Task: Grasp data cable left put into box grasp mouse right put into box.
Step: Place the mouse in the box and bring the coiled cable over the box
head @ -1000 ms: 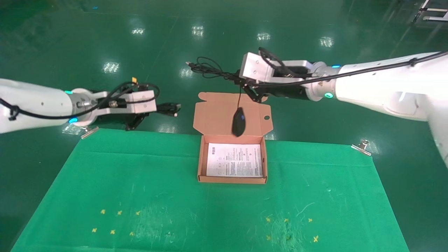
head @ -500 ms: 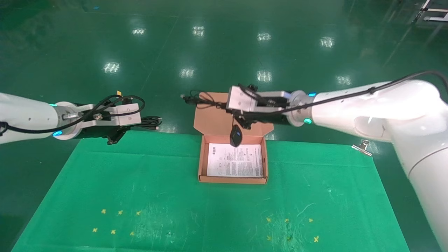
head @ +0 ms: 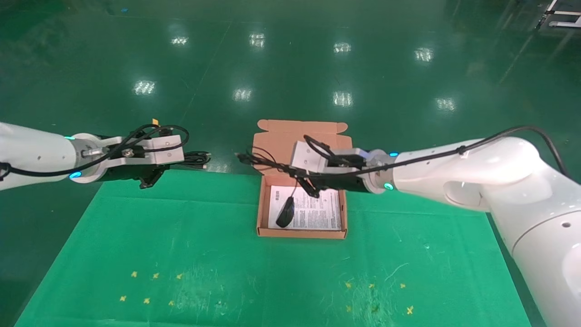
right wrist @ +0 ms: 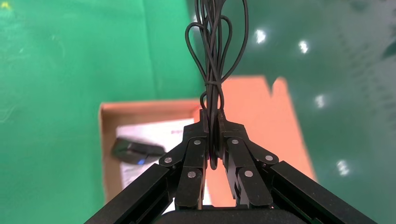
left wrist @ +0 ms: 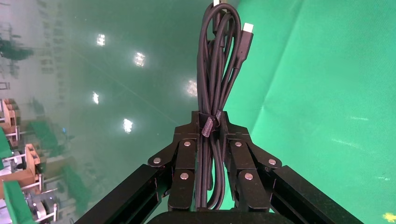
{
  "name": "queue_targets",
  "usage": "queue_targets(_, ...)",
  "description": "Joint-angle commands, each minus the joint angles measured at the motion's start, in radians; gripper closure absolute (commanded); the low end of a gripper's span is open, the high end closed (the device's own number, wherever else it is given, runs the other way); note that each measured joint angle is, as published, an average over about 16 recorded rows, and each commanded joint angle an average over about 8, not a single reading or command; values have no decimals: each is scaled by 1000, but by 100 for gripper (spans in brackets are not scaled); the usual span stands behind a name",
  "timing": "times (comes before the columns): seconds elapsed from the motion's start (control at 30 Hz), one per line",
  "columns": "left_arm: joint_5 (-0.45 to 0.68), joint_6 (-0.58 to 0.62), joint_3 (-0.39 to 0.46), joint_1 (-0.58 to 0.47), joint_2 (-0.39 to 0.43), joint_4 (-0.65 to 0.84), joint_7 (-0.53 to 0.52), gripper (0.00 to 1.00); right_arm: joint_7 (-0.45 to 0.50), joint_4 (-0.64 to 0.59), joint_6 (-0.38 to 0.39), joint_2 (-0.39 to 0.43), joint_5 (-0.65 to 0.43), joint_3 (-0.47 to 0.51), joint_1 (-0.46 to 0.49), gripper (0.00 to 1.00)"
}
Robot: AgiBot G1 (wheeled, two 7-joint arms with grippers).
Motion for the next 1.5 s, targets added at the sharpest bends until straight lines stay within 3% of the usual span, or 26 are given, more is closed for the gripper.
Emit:
queue_targets(0.03, 1, 1, 0, 1, 0, -2, -2, 100, 17, -4, 7, -1, 7, -15, -9, 100)
queue_targets(0.27, 3, 1, 0, 1, -1, -5, -4, 100, 118, -55, 51, -3, -12, -88, -16, 98)
queue_targets(0.3, 3, 1, 0, 1, -1, -5, -5, 100, 129, -58, 54, -4, -15, -98, -16, 92)
queue_targets(0.5, 3, 2, 0, 2, -1, -6, -5, 100, 163, -56, 57, -3, -24, -141, -16, 17)
queue_targets(0.57, 2, 1, 0, 3, 0, -6, -4, 100, 165, -50, 54, 1, -23, -148, -18, 0)
queue_targets(0.77, -29, -20, 1, 18, 25, 13, 17, 100, 177, -13, 44, 22, -19, -163, -30, 0)
queue_targets(0.97, -93, -72, 7, 29, 97, 108, 106, 100, 181, 10, 29, 54, -23, -173, -30, 0)
queue_targets(1.5, -362, -301, -24, 46, 389, 586, 564, 100, 185, 77, 30, 263, -33, -155, 16, 0)
